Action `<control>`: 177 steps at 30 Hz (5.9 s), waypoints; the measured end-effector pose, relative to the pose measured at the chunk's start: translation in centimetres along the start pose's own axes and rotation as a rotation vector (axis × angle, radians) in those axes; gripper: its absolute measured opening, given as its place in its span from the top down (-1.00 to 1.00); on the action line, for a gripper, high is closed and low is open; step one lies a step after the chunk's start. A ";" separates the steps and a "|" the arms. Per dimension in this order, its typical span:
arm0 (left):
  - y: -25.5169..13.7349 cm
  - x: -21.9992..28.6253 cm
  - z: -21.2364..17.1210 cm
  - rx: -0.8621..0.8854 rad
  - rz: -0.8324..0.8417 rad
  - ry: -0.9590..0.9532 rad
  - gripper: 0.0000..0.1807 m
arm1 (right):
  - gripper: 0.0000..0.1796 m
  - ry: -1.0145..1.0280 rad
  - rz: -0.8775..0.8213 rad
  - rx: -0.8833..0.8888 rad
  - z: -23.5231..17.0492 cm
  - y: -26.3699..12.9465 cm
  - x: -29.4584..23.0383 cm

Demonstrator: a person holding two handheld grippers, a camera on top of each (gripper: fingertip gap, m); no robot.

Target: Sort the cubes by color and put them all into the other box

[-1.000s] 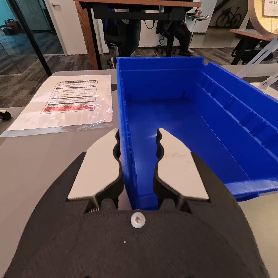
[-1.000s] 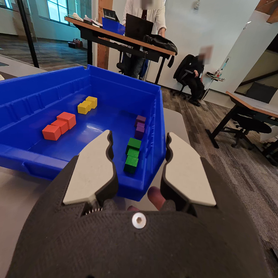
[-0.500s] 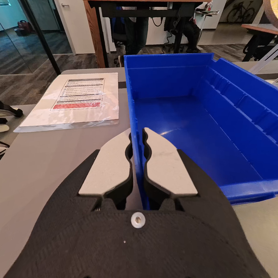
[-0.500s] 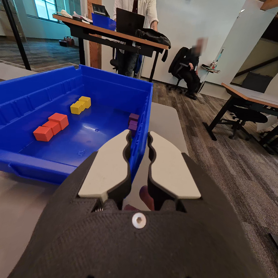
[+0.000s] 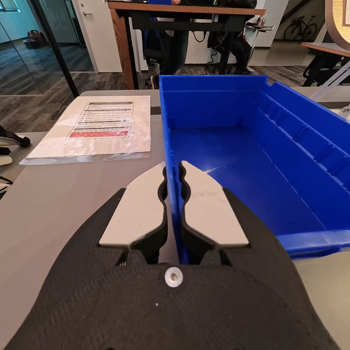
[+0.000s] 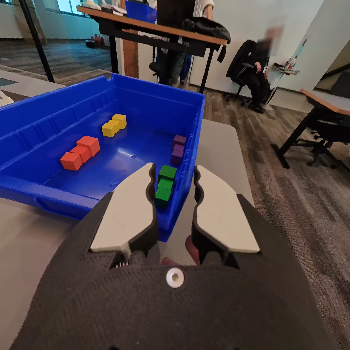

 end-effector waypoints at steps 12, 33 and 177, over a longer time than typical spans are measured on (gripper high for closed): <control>0.2 0.4 -0.1 -0.021 0.003 -0.006 0.82 | 0.63 0.125 0.002 -0.108 -0.9 1.4 0.2; 0.1 0.0 -0.3 -0.017 0.020 -0.011 0.97 | 0.97 0.123 -0.049 -0.140 -0.9 1.1 1.0; -25.4 -5.0 -4.7 0.195 0.229 -0.150 0.98 | 0.54 -1.543 1.271 -0.578 -7.3 -16.1 -44.3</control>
Point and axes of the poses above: each gripper's, where its closed fingertips meet, y out along the fingers, z out of its top, x = y × z across the jaws, the point moved 4 cm from there along -y, back along the fingers, and after that the axes turned 9 degrees about y, right-handed, at the moved point
